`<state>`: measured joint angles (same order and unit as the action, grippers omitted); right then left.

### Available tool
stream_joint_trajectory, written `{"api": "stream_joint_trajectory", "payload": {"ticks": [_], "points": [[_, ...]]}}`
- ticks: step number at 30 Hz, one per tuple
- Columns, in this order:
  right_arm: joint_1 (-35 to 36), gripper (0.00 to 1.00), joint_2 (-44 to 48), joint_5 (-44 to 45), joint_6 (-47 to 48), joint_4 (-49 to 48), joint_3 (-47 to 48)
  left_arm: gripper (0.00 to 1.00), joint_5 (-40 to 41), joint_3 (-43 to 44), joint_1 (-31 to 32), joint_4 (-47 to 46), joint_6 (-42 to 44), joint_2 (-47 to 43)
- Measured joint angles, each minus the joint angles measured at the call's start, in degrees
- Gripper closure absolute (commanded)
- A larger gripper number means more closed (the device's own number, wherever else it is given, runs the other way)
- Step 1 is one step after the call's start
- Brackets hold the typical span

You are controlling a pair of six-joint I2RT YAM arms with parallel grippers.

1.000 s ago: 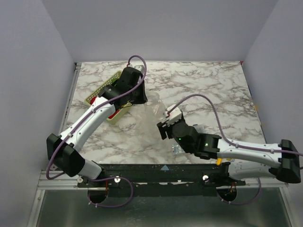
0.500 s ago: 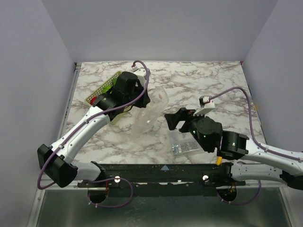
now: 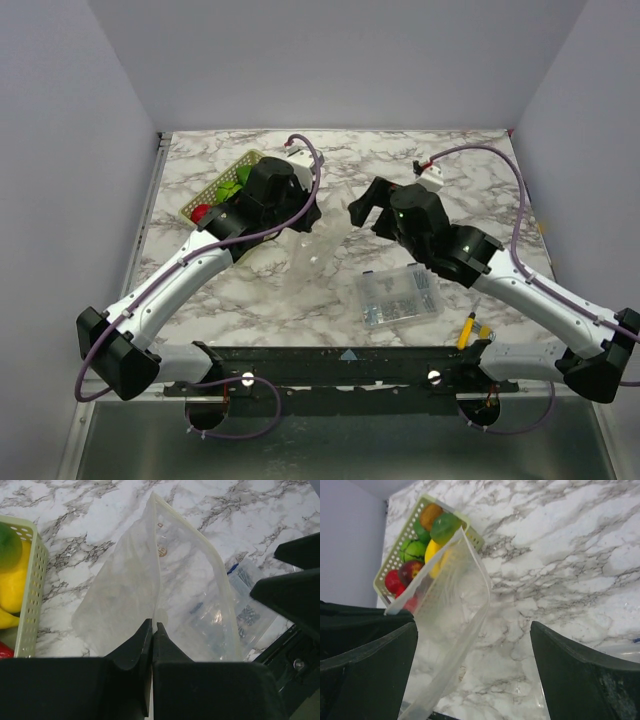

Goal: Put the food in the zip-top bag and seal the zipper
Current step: Open the zipper of the food storage bag.

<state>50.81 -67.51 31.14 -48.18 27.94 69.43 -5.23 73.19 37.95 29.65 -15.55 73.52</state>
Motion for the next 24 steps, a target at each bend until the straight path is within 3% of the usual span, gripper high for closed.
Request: {"api": "stream_joint_trajectory", "payload": {"ticks": [6,12,22,24], "points": [[-0.5,0.23,-1.1,-3.5,-1.8,-1.3,-5.1,1.00,-0.4,0.0,0.5,-0.1,0.0,0.0],[-1.3,0.30,-1.0,-4.0,-3.5,-3.8,-10.0,1.00,-1.1,0.0,0.7,-0.1,0.0,0.0],[-1.3,0.39,-2.0,-4.0,-4.3,-8.4,-10.5,1.00,-2.5,0.0,0.8,-0.1,-0.2,0.1],[-1.3,0.47,-2.7,-4.0,-4.2,-9.1,-10.5,1.00,-2.6,0.0,0.8,-0.2,-0.3,0.1]]}}
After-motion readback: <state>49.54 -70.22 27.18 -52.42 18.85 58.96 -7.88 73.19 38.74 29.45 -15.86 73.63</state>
